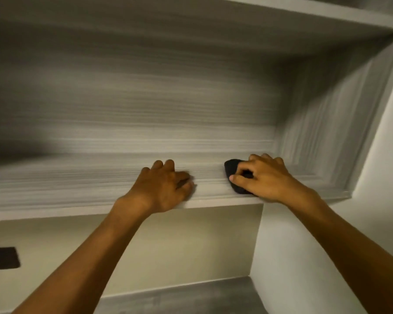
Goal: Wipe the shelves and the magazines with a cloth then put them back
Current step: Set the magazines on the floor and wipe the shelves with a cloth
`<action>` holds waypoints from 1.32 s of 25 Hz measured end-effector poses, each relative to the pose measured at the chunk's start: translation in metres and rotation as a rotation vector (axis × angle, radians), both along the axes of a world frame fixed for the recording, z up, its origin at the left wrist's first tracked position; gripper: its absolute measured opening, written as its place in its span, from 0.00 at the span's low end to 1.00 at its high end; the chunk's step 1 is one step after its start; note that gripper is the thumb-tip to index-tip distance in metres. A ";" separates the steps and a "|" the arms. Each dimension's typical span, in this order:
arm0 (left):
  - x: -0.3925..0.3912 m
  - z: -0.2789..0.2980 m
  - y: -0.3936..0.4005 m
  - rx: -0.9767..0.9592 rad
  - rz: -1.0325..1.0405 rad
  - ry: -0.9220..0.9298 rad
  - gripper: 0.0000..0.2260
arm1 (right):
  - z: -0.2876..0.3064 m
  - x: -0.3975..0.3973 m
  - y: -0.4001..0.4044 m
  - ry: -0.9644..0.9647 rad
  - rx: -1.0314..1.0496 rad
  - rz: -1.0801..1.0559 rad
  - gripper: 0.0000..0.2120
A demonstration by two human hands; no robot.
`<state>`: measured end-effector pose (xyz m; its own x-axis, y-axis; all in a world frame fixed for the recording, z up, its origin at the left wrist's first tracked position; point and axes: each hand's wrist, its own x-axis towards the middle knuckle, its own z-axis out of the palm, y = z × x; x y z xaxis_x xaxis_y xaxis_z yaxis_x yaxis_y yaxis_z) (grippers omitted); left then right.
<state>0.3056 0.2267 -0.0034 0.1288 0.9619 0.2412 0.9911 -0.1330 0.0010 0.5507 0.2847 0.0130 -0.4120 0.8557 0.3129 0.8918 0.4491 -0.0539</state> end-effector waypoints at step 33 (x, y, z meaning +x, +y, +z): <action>-0.003 -0.012 0.025 -0.221 0.025 -0.110 0.33 | -0.064 0.105 -0.004 0.452 0.350 -0.266 0.26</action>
<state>0.3030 0.2519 -0.0158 0.0890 0.9954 0.0359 0.9864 -0.0931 0.1355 0.6560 0.2805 -0.0513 0.0392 0.7259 0.6867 0.8991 0.2743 -0.3413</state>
